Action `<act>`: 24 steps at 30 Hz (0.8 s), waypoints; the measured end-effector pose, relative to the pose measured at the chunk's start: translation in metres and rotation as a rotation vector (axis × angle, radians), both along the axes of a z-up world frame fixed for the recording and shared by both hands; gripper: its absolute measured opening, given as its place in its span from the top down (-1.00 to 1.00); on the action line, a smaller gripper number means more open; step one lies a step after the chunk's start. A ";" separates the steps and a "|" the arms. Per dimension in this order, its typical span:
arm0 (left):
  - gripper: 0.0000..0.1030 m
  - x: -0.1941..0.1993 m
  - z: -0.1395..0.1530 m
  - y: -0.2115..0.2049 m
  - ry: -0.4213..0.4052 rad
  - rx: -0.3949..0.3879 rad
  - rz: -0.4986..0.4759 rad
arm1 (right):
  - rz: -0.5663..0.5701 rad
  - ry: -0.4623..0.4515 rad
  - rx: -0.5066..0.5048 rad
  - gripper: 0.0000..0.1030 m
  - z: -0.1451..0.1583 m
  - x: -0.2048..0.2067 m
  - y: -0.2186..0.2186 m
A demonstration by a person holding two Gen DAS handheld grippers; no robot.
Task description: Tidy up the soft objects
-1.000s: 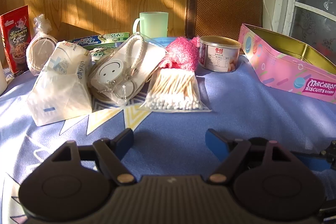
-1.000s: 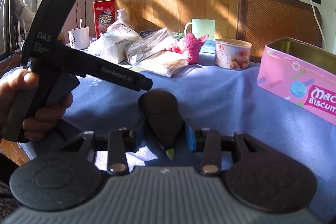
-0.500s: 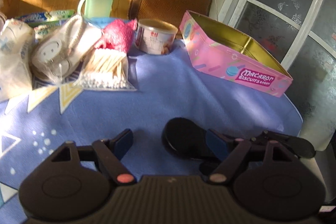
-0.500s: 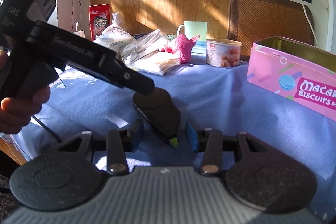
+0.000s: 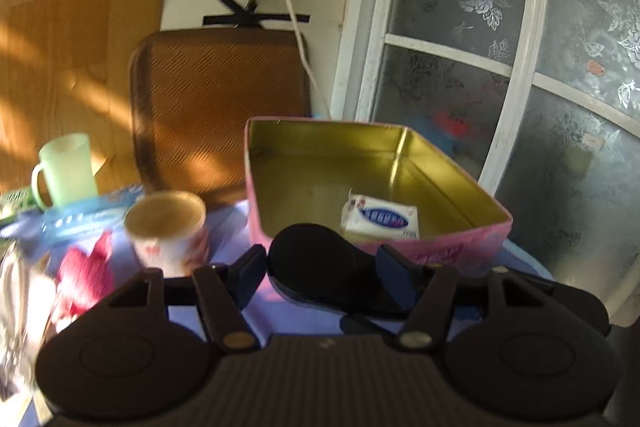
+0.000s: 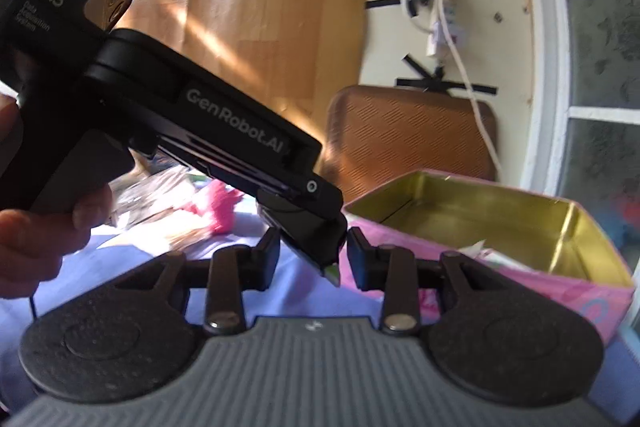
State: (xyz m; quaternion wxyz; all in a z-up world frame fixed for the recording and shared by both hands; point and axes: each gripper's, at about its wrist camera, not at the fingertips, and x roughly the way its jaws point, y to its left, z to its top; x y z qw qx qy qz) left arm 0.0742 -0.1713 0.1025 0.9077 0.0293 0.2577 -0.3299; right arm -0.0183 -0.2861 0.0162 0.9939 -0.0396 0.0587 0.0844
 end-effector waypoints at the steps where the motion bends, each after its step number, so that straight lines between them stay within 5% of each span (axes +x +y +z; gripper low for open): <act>1: -0.20 0.008 0.004 -0.014 -0.009 -0.006 -0.007 | -0.039 -0.003 0.007 0.24 0.002 0.011 -0.011; 8: -0.22 0.045 -0.011 -0.072 0.055 -0.002 0.031 | -0.193 0.094 0.025 0.19 -0.003 0.067 -0.052; 10: -0.24 0.039 -0.015 -0.067 0.044 0.010 0.038 | -0.210 0.107 0.051 0.03 -0.007 0.067 -0.056; 14: -0.34 0.020 -0.013 -0.020 0.015 -0.039 0.055 | -0.202 0.047 0.095 0.04 -0.006 0.043 -0.048; 18: -0.39 -0.002 -0.020 0.066 0.032 -0.111 0.145 | -0.083 0.057 0.135 0.11 -0.003 0.035 -0.024; 24: -0.40 -0.029 -0.061 0.178 0.117 -0.105 0.432 | 0.303 0.240 0.204 0.24 0.018 0.088 0.053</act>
